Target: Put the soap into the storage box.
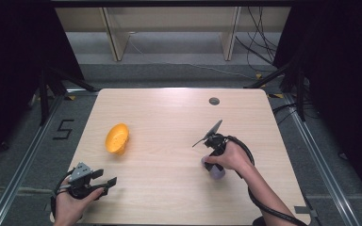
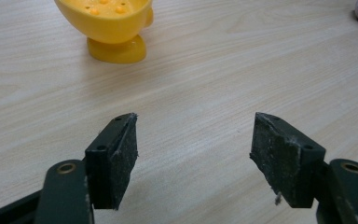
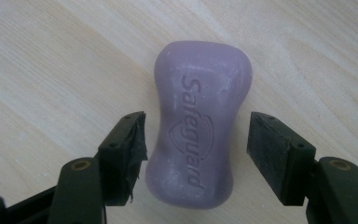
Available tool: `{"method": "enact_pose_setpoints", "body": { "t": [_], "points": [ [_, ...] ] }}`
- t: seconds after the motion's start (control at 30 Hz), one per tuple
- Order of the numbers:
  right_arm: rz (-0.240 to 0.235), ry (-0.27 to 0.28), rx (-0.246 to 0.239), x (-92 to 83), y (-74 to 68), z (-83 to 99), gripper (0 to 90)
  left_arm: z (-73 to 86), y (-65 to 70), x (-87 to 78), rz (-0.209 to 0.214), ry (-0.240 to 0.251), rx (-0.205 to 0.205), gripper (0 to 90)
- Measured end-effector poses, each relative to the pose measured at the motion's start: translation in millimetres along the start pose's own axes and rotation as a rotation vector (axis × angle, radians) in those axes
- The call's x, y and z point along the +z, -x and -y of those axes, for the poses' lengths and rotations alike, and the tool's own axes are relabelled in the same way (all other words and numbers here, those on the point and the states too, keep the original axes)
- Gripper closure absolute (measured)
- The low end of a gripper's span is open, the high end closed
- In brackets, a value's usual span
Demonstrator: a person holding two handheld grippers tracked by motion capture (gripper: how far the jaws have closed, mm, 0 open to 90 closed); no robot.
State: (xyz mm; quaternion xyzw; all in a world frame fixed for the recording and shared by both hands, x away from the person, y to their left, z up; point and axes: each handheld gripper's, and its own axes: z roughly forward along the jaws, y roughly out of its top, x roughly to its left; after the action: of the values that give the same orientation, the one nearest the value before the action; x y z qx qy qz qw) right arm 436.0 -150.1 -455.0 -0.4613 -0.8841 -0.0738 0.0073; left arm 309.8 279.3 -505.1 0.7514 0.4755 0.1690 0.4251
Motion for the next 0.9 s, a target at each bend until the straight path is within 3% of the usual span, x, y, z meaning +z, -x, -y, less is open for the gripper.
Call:
{"method": "enact_pose_setpoints", "body": {
  "t": [0.1,0.13,0.17,0.33,0.37,0.4,0.6,0.63,0.67,0.9],
  "points": [
    [-0.001,-0.015,-0.001,3.3,-0.1,-1.6,36.9,0.0,0.1,0.1,0.001,0.002,0.0,30.8],
    [0.011,-0.023,0.019,4.1,-1.1,-2.1,36.8,0.0,-0.1,-0.1,0.002,0.004,-0.001,30.8],
    [0.02,-0.023,0.0,6.0,0.1,-2.0,36.7,0.3,0.2,0.0,0.001,0.004,-0.012,30.8],
    [0.02,-0.028,-0.005,10.3,0.7,-4.2,36.7,0.3,0.3,0.0,0.0,0.004,-0.012,30.8],
    [0.024,-0.039,0.015,11.9,-0.7,-4.8,36.8,0.4,0.6,0.3,0.002,0.005,-0.02,30.8],
    [0.019,-0.038,-0.01,12.7,1.0,-5.2,36.8,0.0,0.5,-0.1,0.0,0.006,-0.008,30.8],
    [0.019,-0.049,0.006,16.7,-0.6,-7.0,36.8,0.1,0.4,-0.1,0.002,0.004,-0.01,30.8],
    [0.02,-0.045,-0.019,17.9,1.0,-7.5,36.8,0.1,0.4,-0.1,0.002,0.004,-0.009,30.8],
    [0.022,-0.049,-0.002,18.4,-0.6,-7.4,36.8,0.1,0.3,-0.1,0.002,0.002,-0.006,30.8],
    [0.03,-0.063,-0.033,22.1,1.0,-7.9,39.9,0.4,0.9,0.8,0.001,-0.001,-0.018,30.8]
  ]
}}
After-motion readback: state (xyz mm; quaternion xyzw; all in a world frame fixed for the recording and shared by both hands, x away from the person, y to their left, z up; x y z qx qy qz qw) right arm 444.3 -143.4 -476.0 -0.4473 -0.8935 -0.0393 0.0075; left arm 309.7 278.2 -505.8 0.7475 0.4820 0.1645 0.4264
